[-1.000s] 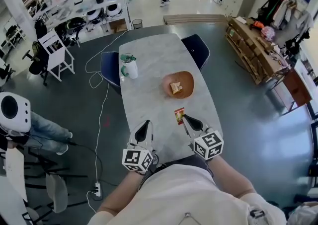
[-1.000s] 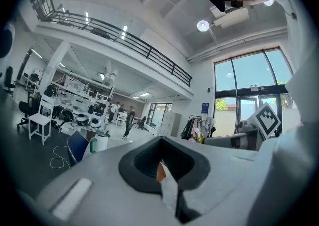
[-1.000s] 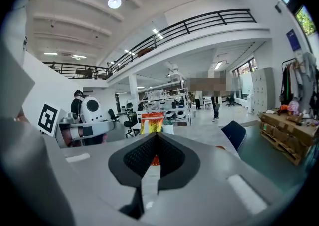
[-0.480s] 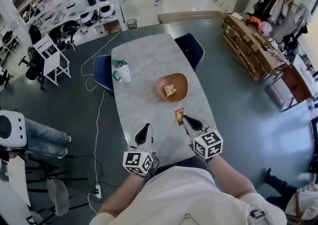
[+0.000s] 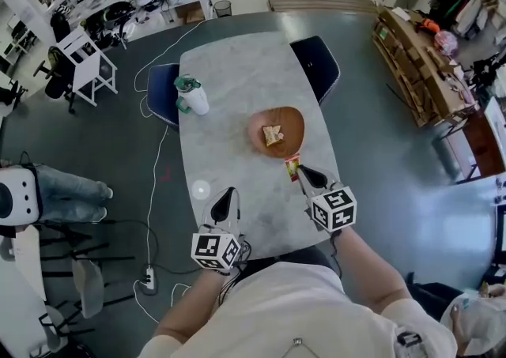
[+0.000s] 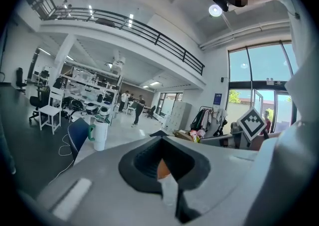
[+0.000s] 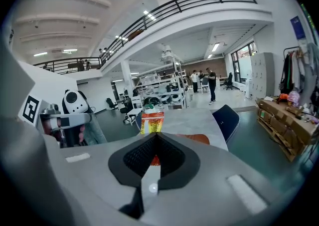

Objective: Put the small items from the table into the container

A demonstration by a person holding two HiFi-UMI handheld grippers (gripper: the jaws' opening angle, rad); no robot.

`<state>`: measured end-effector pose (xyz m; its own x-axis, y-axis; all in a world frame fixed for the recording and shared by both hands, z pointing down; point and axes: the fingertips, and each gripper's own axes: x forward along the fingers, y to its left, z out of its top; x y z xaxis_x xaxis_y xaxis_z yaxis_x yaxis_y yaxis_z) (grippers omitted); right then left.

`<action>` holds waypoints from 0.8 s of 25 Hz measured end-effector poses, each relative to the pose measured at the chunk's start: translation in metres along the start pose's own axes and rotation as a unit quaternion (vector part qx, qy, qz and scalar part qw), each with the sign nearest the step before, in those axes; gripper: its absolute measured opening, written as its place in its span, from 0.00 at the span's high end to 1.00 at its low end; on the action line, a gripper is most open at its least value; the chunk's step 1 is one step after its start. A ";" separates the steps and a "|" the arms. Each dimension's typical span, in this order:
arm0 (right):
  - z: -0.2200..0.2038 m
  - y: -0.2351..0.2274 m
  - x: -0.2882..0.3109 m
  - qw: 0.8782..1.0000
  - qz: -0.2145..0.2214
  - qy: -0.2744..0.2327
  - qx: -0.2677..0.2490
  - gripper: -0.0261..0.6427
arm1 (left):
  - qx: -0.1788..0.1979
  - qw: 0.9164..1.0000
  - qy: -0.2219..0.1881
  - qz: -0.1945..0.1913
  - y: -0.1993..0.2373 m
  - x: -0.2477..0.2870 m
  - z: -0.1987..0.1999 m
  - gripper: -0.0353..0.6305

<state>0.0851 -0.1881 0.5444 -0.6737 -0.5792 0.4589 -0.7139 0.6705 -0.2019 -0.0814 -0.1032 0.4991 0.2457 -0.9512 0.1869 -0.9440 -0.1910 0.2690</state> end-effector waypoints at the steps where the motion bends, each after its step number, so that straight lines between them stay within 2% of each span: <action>1: -0.001 -0.011 0.012 1.000 0.002 0.008 -0.005 0.92 | -0.001 1.000 0.002 0.007 0.003 0.005 -0.002 0.94; 6: -0.019 -0.063 0.081 0.995 0.032 0.066 -0.064 0.92 | -0.013 0.998 0.020 0.058 0.018 0.018 -0.017 0.94; 10: -0.051 -0.089 0.137 0.981 0.068 0.131 -0.124 0.92 | -0.019 0.994 0.037 0.104 0.029 0.007 -0.032 0.94; 15: -0.100 -0.100 0.199 0.950 0.114 0.210 -0.201 0.92 | -0.042 0.981 0.063 0.177 0.038 -0.029 -0.059 0.94; 20: -0.135 -0.114 0.240 0.911 0.122 0.267 -0.290 0.92 | -0.050 0.971 0.074 0.220 0.042 -0.053 -0.073 0.94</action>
<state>0.0304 -0.3408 0.7948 -0.4999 -0.1761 0.8480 -0.2300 0.9709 0.0661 -0.1177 -0.0430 0.5695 -0.1402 -0.8889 0.4361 -0.9406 0.2572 0.2219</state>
